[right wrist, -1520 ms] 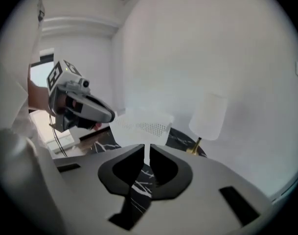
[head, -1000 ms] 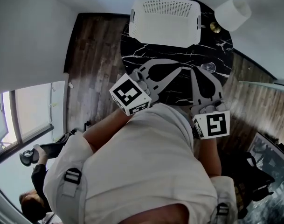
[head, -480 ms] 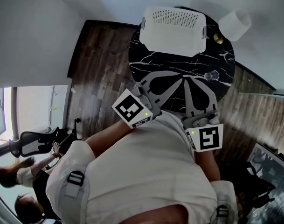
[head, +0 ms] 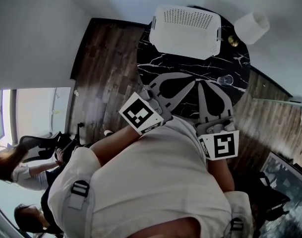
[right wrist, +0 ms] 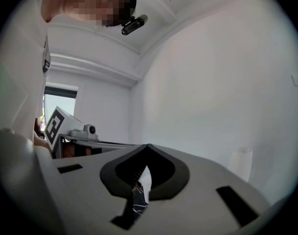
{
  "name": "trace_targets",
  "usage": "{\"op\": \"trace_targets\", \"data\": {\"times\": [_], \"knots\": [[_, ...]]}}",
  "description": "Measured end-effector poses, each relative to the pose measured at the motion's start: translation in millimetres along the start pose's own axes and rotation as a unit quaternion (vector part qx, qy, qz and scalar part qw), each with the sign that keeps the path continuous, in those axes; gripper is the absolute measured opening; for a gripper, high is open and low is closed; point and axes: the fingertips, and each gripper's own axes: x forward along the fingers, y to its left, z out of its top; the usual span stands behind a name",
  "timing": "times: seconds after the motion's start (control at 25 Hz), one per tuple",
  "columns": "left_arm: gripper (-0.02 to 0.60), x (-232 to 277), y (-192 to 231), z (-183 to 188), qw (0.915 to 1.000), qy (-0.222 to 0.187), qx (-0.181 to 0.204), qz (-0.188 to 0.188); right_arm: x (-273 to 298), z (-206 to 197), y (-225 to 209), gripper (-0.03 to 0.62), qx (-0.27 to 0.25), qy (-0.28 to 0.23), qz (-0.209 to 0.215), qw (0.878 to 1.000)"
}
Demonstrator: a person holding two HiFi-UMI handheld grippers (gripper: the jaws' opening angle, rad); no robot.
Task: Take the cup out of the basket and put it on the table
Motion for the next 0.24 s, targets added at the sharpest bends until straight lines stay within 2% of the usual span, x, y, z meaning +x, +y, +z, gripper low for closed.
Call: {"op": "trace_targets", "data": {"times": [0.24], "knots": [[0.006,10.0,6.4,0.7,1.0,0.0,-0.001,-0.002,6.2,-2.7,-8.8,0.008,0.001,0.004,0.001,1.0]]}}
